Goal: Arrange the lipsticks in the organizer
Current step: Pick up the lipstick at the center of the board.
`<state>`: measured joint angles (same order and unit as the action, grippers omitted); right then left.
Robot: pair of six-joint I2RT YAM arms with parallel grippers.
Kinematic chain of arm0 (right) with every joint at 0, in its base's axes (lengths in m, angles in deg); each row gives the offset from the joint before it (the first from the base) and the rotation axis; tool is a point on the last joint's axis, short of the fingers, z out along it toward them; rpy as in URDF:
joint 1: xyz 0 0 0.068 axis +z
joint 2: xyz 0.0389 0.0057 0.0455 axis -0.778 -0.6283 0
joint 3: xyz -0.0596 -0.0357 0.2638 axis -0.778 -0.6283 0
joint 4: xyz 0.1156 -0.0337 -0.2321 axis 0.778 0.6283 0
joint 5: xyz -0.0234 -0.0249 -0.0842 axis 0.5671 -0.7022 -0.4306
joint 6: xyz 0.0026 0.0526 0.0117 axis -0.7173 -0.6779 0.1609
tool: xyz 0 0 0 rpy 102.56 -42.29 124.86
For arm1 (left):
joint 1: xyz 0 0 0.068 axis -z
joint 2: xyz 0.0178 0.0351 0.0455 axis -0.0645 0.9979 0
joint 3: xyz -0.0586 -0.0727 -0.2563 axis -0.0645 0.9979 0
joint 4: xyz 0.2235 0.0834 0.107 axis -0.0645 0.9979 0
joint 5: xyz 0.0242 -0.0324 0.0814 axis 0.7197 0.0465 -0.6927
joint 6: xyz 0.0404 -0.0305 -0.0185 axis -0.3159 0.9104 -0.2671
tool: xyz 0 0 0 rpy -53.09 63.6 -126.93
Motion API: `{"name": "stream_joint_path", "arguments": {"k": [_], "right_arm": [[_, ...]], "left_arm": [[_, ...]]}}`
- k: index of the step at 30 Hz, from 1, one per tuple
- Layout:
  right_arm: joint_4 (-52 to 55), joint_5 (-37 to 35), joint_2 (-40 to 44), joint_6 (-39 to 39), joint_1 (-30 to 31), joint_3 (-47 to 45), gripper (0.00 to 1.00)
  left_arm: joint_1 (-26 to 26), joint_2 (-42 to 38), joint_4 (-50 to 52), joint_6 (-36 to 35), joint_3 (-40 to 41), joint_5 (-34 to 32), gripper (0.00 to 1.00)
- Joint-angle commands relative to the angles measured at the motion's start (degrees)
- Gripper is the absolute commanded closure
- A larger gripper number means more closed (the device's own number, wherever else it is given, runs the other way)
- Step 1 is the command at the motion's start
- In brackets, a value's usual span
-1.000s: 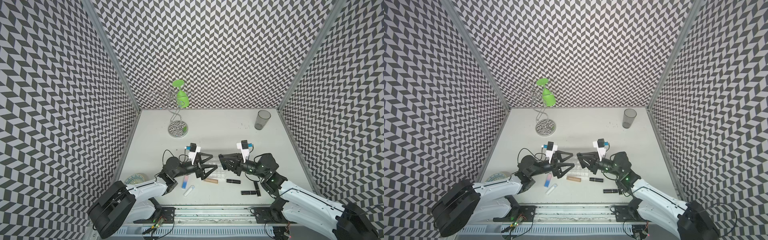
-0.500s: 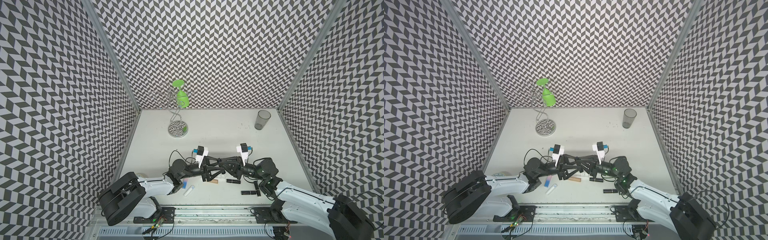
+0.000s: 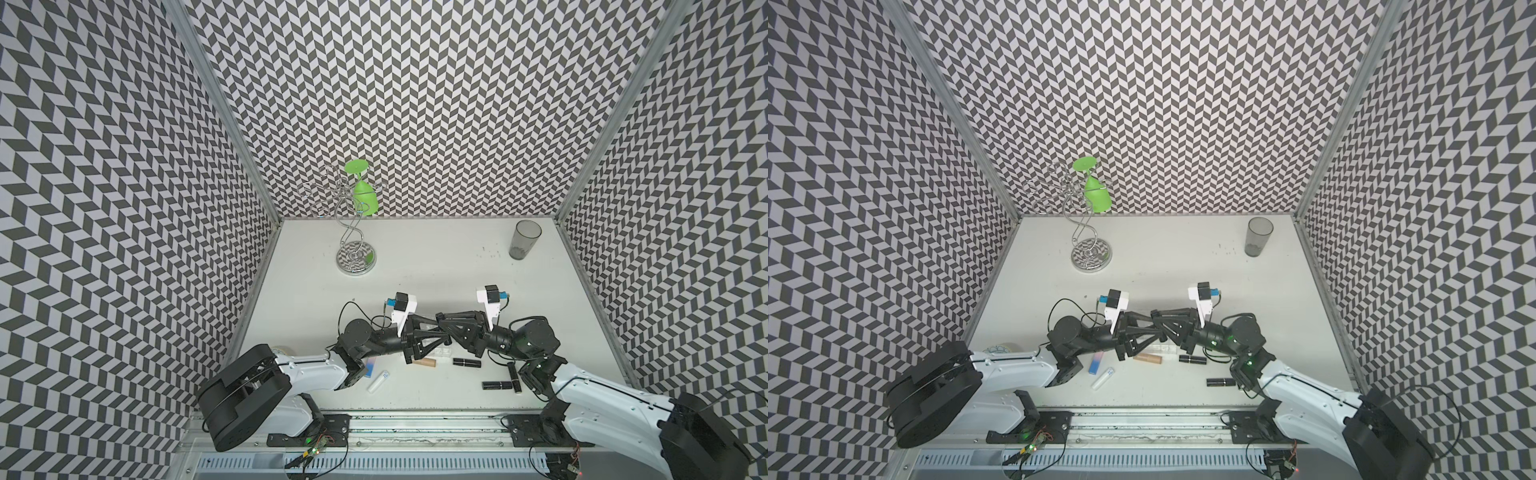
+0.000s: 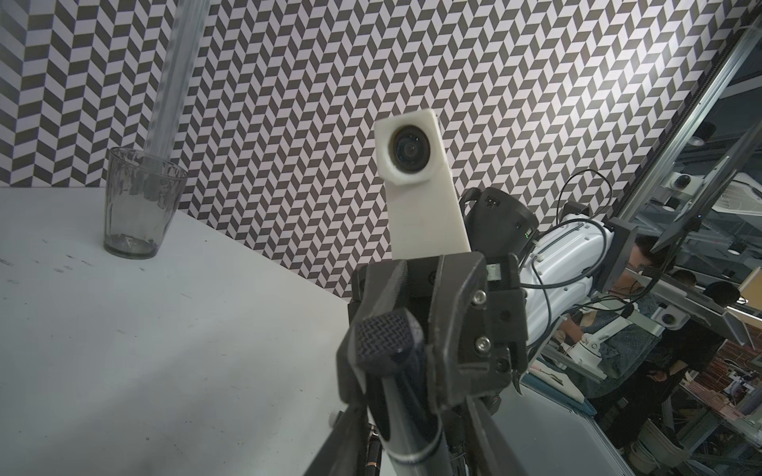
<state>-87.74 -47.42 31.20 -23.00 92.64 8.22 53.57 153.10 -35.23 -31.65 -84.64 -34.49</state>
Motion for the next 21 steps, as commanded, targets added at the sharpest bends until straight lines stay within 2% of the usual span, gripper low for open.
{"name": "stream_joint_path", "arguments": {"k": [1,6,11,16,19,21], "right_arm": [[-2.91,-0.74,-0.51,0.56,0.63,-0.68,1.0],[-3.15,-1.5,-0.36,0.72,0.71,-1.46,1.0],[-3.04,-1.82,-0.38,0.97,0.72,-1.72,0.99],[-2.79,-1.98,-0.3,1.13,0.8,-2.08,0.85],[-1.75,-2.99,0.66,1.64,0.8,-2.26,0.7],[-1.2,-3.6,1.5,1.92,0.79,-2.26,0.54]], "left_arm": [[0.16,0.46,-2.64,0.06,-0.63,0.32,0.71],[0.14,0.7,-2.4,-0.2,-0.93,0.38,0.72],[0.15,1.77,-3.32,0.58,-1.51,1.43,0.69],[0.14,2.63,-4.14,0.96,-1.68,1.51,0.85],[0.17,2.51,-3.52,0.46,-1.85,1.37,0.89],[0.15,2.26,-2.04,-0.38,-2.49,1.39,0.9]]}}
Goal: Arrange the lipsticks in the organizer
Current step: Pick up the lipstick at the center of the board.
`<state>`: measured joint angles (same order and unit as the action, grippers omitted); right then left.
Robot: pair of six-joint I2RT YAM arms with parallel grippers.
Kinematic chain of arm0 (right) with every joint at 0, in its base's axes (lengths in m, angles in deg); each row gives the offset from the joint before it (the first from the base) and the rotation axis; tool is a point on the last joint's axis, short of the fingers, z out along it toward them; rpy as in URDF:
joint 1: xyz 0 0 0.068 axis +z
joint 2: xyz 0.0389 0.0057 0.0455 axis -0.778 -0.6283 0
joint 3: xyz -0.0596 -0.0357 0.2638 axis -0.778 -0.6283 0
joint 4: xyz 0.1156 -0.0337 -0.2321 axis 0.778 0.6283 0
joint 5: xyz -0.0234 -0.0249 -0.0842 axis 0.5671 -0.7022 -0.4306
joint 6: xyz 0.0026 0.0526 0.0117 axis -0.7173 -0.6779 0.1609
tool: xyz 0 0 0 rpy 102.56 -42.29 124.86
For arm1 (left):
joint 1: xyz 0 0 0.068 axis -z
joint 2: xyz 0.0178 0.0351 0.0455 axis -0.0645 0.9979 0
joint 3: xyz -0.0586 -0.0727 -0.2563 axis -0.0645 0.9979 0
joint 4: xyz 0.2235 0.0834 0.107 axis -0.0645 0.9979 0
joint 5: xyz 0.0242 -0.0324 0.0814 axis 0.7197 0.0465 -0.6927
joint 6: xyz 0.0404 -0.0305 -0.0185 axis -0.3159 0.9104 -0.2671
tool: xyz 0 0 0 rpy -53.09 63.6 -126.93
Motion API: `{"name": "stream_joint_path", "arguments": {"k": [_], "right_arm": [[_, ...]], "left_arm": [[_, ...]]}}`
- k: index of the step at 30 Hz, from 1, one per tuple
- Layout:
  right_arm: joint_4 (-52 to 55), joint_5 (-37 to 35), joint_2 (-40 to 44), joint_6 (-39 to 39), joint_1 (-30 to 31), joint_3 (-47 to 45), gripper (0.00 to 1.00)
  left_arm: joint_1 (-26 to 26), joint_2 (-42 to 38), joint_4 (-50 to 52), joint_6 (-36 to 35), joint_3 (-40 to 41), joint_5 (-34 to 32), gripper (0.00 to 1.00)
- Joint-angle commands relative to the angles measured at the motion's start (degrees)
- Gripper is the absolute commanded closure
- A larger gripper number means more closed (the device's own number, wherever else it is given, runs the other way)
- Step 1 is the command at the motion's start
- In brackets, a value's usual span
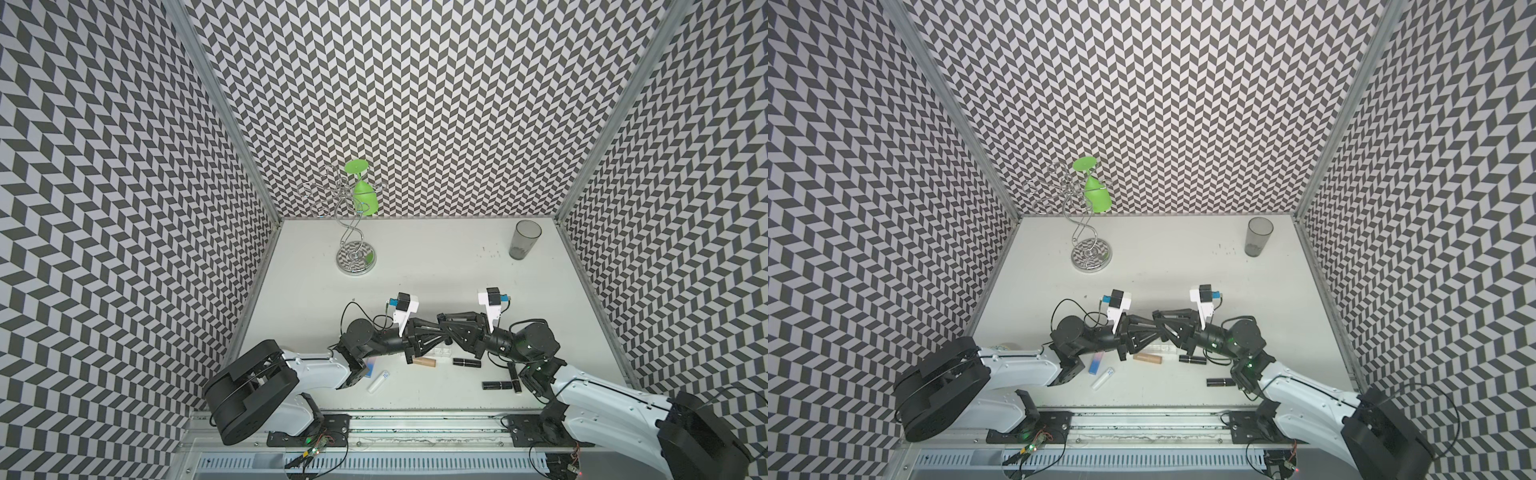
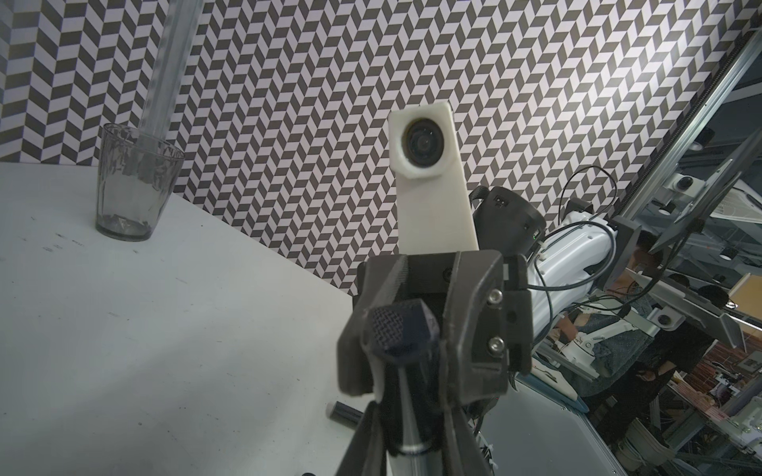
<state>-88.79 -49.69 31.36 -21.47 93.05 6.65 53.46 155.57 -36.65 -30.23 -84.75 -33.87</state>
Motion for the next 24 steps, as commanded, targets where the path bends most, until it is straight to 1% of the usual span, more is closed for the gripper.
{"name": "stream_joint_path", "arguments": {"k": [1,2,3,4,6,7,9,10,11,13,14,15,17,19,22,24], "right_arm": [[0.4,-1.65,1.88,0.63,0.32,-0.68,0.48],[1.43,-2.41,2.97,1.02,0.3,-0.68,0.4],[3.43,-3.9,4.62,1.4,0.3,-0.68,0.33],[5.98,-5.67,6.39,2.08,0.3,-0.68,0.31],[15.71,-11.75,12.29,4.3,0.29,-0.33,0.3],[19.78,-14.43,14.8,5.33,0.3,0.05,0.3],[25.89,-20.65,20.96,6.32,0.24,-0.6,0.3],[27.49,-22.89,22.96,6.47,0.22,-0.68,0.3],[27.71,-25.09,25.74,6.67,0.22,-3.68,0.3],[29.73,-28.17,30.22,6.78,0.26,-5.61,0.28],[31.21,-29.42,32.15,7.14,0.21,-6.14,0.27],[32.45,-30.43,33.59,7.51,0.21,-6.48,0.27],[34.43,-31.95,35.29,8.23,0.18,-7.16,0.27],[35.61,-32.91,35.98,8.69,0.12,-7.43,0.26],[36.21,-32.86,36.51,8.96,0.12,-8.21,0.26],[36.56,-33.24,36.91,9.18,0.12,-8.8,0.26]], "left_arm": [[0.25,-0.34,0.41,-2.46,-2.69,0.55,0.91],[0.26,-0.51,2.35,-3.84,-3.25,0.28,0.92],[0.25,-0.8,5.49,-6.19,-4.1,-0.08,0.93],[0.25,-1.31,9.89,-9.27,-5.24,-1.14,0.95],[0.47,-2.67,21.09,-17.05,-7.47,-6.4,1.0],[0.53,-3.15,22.92,-19.36,-7.42,-8.29,1.0],[0.54,-4.24,24.62,-22.55,-6.61,-14.11,1.0],[0.52,-4.37,25.45,-23.9,-6.52,-15.84,1.0],[0.52,-4.19,26.11,-25.28,-6.59,-18.05,1.0],[0.5,-2.76,27.75,-25.71,-7.51,-22.01,1.0],[0.51,-1.55,28.2,-25.52,-8.16,-23.34,1.0],[0.52,-0.2,28.2,-25.52,-8.77,-23.27,1.0],[0.54,2.79,25.16,-25.26,-9.09,-21.7,1.0],[0.65,5.72,21.68,-25.83,-9.2,-21.41,1.0],[0.91,9.37,19.2,-26.99,-9.57,-24.18,1.0],[1.17,11.18,16.29,-27.39,-9.02,-24.37,1.0]]}}
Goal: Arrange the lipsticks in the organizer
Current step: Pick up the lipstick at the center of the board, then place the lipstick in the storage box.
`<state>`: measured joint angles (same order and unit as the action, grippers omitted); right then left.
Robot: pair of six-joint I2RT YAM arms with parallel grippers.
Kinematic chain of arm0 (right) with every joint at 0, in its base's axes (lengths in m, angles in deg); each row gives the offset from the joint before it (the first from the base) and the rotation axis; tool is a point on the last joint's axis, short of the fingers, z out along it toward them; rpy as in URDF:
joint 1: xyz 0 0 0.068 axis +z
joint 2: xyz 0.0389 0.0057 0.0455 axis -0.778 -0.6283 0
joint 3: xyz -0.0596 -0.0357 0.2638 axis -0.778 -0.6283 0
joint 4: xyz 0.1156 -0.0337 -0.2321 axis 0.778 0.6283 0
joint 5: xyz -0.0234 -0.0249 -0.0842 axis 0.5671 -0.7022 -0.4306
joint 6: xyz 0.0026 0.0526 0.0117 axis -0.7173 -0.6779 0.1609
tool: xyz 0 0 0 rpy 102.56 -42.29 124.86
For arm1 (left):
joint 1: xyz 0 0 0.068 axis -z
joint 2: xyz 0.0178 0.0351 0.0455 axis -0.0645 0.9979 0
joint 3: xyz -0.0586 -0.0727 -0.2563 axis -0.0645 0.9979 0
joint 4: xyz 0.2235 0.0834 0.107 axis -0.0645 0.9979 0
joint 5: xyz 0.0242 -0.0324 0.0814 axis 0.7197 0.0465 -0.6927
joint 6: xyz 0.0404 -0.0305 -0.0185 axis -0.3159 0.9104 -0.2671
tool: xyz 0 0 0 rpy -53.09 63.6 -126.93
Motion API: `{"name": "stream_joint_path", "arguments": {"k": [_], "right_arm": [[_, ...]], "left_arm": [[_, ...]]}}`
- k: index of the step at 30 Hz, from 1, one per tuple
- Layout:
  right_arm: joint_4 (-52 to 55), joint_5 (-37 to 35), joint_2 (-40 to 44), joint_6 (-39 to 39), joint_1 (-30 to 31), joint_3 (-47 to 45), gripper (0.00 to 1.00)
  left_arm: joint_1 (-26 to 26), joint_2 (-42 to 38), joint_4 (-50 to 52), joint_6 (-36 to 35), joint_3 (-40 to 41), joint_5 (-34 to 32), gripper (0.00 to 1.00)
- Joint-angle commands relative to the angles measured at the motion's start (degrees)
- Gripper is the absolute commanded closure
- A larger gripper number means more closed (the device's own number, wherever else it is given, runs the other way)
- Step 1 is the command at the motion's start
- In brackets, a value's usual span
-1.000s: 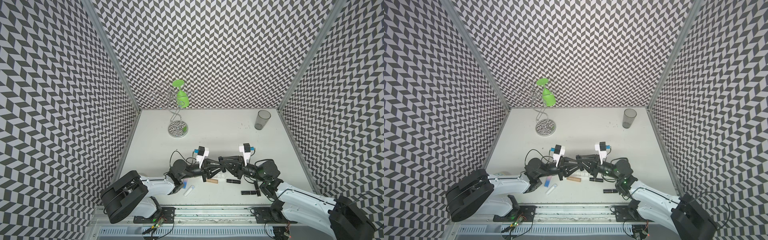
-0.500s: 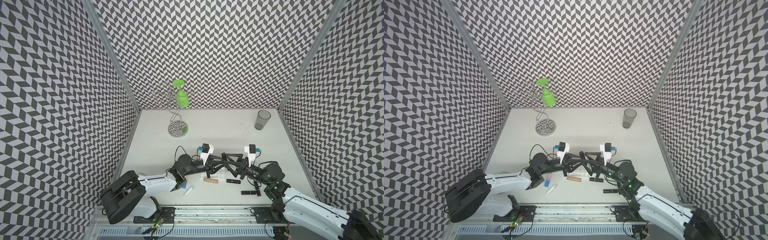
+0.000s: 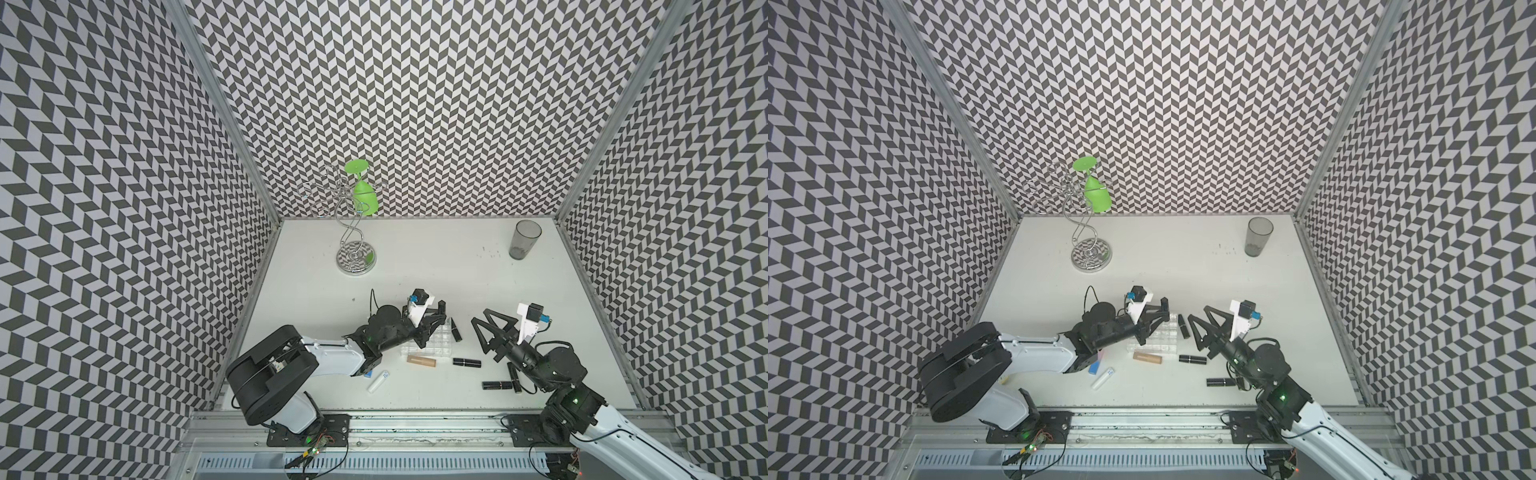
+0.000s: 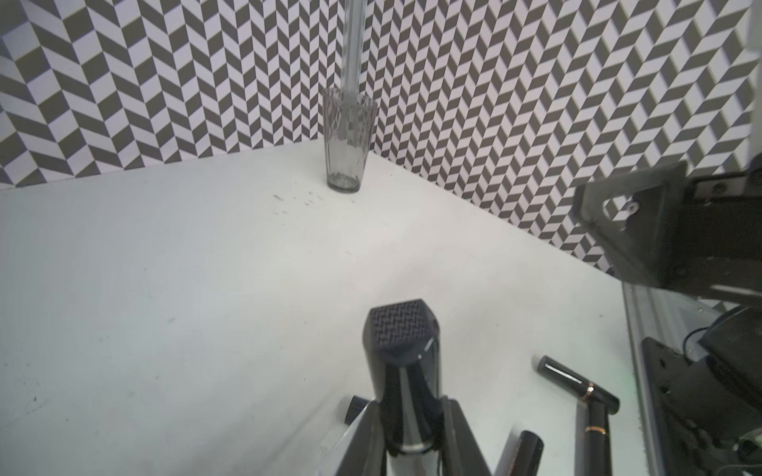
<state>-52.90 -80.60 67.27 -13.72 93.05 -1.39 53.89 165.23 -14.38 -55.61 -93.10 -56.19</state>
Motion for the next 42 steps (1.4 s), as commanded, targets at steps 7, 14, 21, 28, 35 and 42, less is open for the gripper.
{"name": "stream_joint_path", "arguments": {"k": [7,14,21,28,35,42], "right_arm": [[1.24,-4.32,3.08,2.35,0.12,-2.42,0.26],[4.15,-6.06,6.91,3.32,0.1,-2.84,0.26],[7.56,-7.26,12.02,3.35,0.12,-3.09,0.26],[9.02,-7.93,15.03,3.29,0.12,-3.54,0.26],[7.91,-7.76,13.47,3.3,0.12,-3.62,0.26],[8.48,-8.1,13.5,3.43,0.13,-3.59,0.25]], "left_arm": [[2.59,5.17,-11.92,-2.3,0.0,-4.94,1.0],[5.39,8.55,-12.63,-4.56,-1.31,-9.48,1.0],[8.22,11.42,-12.95,-6.58,-2.68,-16.41,1.0],[8.58,13.03,-13.64,-7.0,-2.98,-20.35,1.0],[8.6,14.08,-16.23,-6.78,-1.77,-22.58,1.0],[9.04,16.15,-15.59,-7.48,-3.15,-23.5,1.0]]}}
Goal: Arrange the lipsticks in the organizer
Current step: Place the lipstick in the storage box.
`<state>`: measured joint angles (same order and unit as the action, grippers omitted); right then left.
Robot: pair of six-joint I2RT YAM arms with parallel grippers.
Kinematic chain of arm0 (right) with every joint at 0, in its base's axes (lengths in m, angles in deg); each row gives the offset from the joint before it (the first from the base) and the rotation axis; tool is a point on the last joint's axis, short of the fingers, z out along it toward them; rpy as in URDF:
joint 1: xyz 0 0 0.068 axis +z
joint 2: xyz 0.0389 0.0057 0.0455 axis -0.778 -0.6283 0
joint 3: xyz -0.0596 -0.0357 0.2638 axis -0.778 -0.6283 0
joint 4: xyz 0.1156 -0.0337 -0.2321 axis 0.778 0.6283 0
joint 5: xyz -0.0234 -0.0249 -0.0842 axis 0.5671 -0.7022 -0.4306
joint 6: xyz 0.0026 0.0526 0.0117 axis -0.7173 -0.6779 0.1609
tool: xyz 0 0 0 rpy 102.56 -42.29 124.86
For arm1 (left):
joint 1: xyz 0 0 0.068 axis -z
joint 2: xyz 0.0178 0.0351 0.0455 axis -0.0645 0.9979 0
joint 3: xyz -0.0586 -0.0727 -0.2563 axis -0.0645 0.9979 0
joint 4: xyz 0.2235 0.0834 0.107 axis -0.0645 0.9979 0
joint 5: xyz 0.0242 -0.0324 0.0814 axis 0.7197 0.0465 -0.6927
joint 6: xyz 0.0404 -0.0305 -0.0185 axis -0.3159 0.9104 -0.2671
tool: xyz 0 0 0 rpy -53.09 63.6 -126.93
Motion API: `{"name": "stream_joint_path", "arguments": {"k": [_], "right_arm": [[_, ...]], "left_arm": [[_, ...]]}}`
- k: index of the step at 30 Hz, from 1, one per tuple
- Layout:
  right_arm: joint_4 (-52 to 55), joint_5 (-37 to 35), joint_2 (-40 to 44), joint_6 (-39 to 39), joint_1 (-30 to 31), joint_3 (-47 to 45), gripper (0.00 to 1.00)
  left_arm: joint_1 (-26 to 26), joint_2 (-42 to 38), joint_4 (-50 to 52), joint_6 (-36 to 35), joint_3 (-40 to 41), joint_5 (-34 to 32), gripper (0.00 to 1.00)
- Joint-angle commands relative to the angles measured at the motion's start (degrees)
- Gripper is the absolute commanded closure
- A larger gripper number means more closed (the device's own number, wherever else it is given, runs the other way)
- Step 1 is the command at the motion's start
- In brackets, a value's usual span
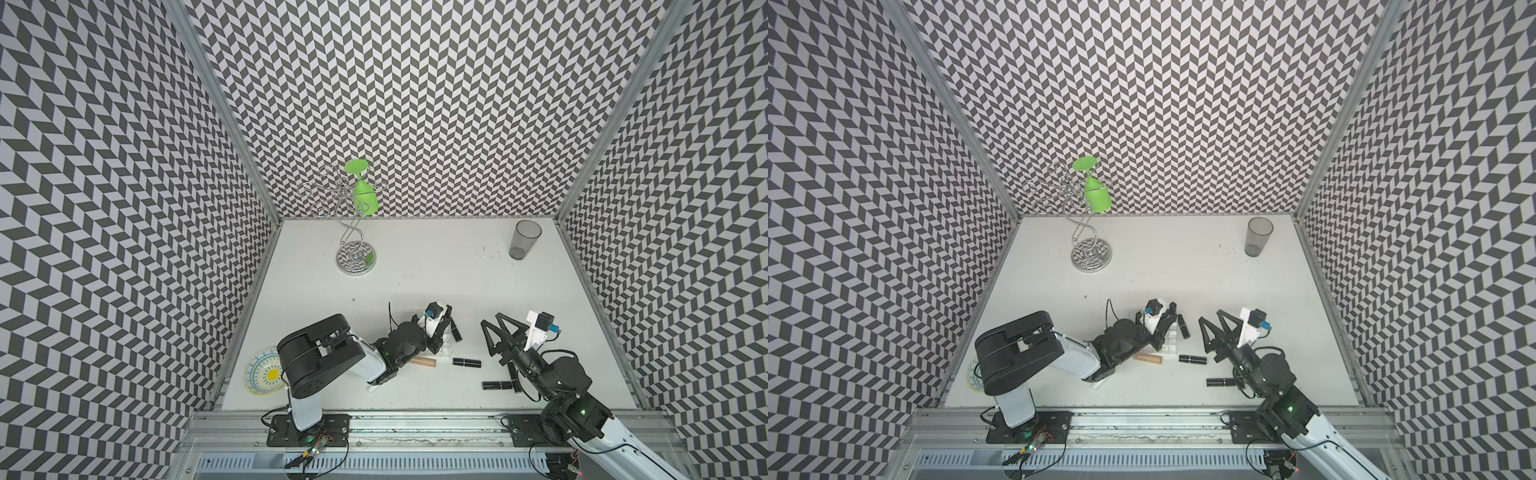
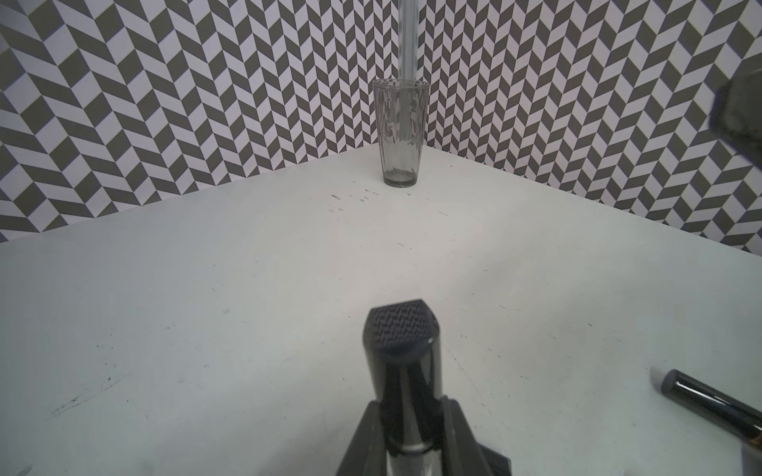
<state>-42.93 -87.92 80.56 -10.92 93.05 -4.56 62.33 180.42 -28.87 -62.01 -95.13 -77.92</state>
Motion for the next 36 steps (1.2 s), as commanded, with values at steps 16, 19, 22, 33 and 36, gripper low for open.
{"name": "stream_joint_path", "arguments": {"k": [16,19,22,33,36], "right_arm": [[-0.93,-1.48,1.38,0.56,0.13,-0.72,0.25],[-0.89,-1.26,1.29,0.59,0.12,-0.54,0.25],[-0.87,-1.42,1.38,0.53,0.11,-0.55,0.25],[-0.91,-1.74,1.33,0.72,0.12,-0.68,0.25],[-0.87,-1.79,1.2,0.76,0.12,-0.62,0.25]], "left_arm": [[4.02,4.6,-5.97,-3.6,0.53,-9.34,1.0],[4.0,5.15,-5.84,-2.85,0.35,-9.5,0.96],[3.99,5.47,-6.19,-2.25,0.43,-9.86,0.87],[4.12,6.72,-6.04,-2.52,-0.19,-11.15,0.69],[4.08,7.25,-5.45,-2.43,-0.79,-11.66,0.68]]}}
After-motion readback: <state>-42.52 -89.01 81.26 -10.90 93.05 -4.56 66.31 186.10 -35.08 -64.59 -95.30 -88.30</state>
